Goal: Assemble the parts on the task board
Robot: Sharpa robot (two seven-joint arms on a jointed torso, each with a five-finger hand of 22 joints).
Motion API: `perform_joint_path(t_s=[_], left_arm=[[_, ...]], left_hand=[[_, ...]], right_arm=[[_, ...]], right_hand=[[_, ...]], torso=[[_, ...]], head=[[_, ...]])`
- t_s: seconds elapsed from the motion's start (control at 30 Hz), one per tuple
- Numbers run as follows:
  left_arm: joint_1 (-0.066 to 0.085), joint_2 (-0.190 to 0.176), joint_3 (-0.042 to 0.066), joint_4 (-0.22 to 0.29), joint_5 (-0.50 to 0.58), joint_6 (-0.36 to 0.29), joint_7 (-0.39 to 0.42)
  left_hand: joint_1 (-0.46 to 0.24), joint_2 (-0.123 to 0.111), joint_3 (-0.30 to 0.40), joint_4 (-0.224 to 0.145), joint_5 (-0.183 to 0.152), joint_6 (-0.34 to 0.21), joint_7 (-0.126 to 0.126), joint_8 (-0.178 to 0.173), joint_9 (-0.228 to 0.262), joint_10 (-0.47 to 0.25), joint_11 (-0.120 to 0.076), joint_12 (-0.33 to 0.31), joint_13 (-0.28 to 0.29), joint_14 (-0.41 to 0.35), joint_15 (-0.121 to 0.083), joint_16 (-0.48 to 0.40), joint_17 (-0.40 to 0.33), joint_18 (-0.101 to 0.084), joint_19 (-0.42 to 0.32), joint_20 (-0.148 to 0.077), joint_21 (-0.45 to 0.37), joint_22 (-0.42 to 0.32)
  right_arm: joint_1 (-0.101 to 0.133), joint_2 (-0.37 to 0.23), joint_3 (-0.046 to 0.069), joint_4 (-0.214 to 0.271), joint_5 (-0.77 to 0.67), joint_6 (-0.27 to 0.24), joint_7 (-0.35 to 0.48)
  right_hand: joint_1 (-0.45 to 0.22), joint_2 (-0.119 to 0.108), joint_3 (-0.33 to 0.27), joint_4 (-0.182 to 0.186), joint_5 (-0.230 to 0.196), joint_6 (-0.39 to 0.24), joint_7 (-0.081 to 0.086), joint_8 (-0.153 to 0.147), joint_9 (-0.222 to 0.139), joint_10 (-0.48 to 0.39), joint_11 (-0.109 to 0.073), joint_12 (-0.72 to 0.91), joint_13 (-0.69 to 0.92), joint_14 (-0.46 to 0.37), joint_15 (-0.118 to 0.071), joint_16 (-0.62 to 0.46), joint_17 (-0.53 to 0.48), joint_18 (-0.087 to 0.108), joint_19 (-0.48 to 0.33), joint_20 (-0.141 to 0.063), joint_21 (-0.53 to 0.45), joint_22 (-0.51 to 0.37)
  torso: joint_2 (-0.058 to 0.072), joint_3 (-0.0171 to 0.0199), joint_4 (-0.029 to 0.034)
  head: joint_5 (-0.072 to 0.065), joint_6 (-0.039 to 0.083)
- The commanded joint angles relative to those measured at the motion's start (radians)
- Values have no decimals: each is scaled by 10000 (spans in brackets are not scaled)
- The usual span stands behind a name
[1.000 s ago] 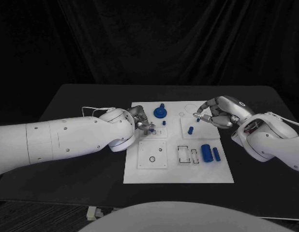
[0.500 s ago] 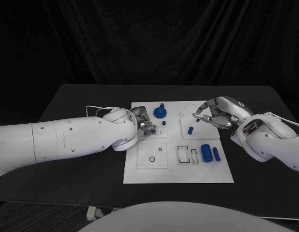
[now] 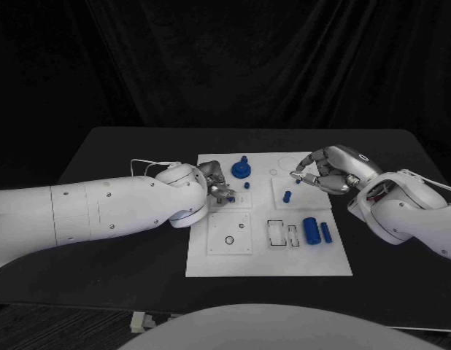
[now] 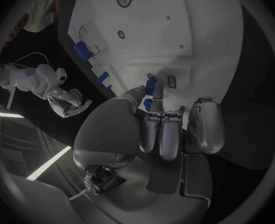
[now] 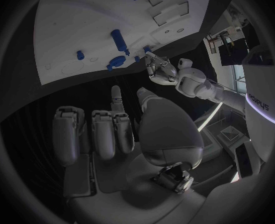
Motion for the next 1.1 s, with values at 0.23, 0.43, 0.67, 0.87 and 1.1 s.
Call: perform_joint_path(t_s=[0.23,0.43,0.67,0.87,1.1], left_arm=[[-32,73,6,-16,-31,254,29],[-36,110,6,-27,-31,277,53],[-38,126,6,-29,-31,339,55],[-40,104,6,-5,-31,428,18],[-40,78,6,15,-400,540,-4]], left_hand=[[3,33,686,-673,-291,8,-134,23,-14,757,-102,-94,2096,982,-104,-97,2282,23,196,-109,-112,1761],[-45,35,539,-484,-474,35,-141,-25,-61,737,-111,-136,2060,971,-114,-139,2240,27,194,-122,-155,1754],[-180,7,273,-141,-668,83,-128,-118,-157,716,-103,-181,2024,967,-111,-159,2223,27,197,-124,-197,1751],[-330,-47,-24,200,-805,98,-94,-235,-266,683,-76,-249,1967,959,-93,-194,2190,28,202,-113,-226,1752],[-566,-154,-450,626,-1071,-38,1,-368,-361,647,4,-326,1905,940,-29,-267,2121,37,191,-65,-328,1738]], right_arm=[[-38,0,5,-12,-68,-60,-97],[-43,0,5,-33,-68,-50,-105],[-57,7,5,-42,-68,-43,-106],[-69,3,5,-49,-68,-37,-111],[-102,-2,5,-48,-68,-42,-112]], right_hand=[[101,-9,21,-31,58,-43,-17,56,16,1041,76,26,2635,871,85,-48,1909,86,560,37,-57,2301],[109,-14,20,-32,63,-37,-20,63,17,1041,75,26,2635,873,84,-44,1919,87,559,37,-60,2300],[109,-14,20,-32,63,-37,-20,63,17,1041,75,26,2635,873,84,-44,1919,87,559,37,-60,2300],[109,-14,20,-32,63,-37,-20,63,17,1041,75,26,2635,873,84,-44,1919,87,559,37,-60,2300],[128,-27,17,-35,69,-32,-21,73,19,1041,73,26,2635,874,83,-43,1920,85,563,36,-53,2303]], torso=[[7,-1,5],[4,-1,-1],[4,0,1],[3,-1,4],[-1,0,5]], head=[[-23,-1],[-19,-1],[1,-1],[12,-1],[10,-1]])
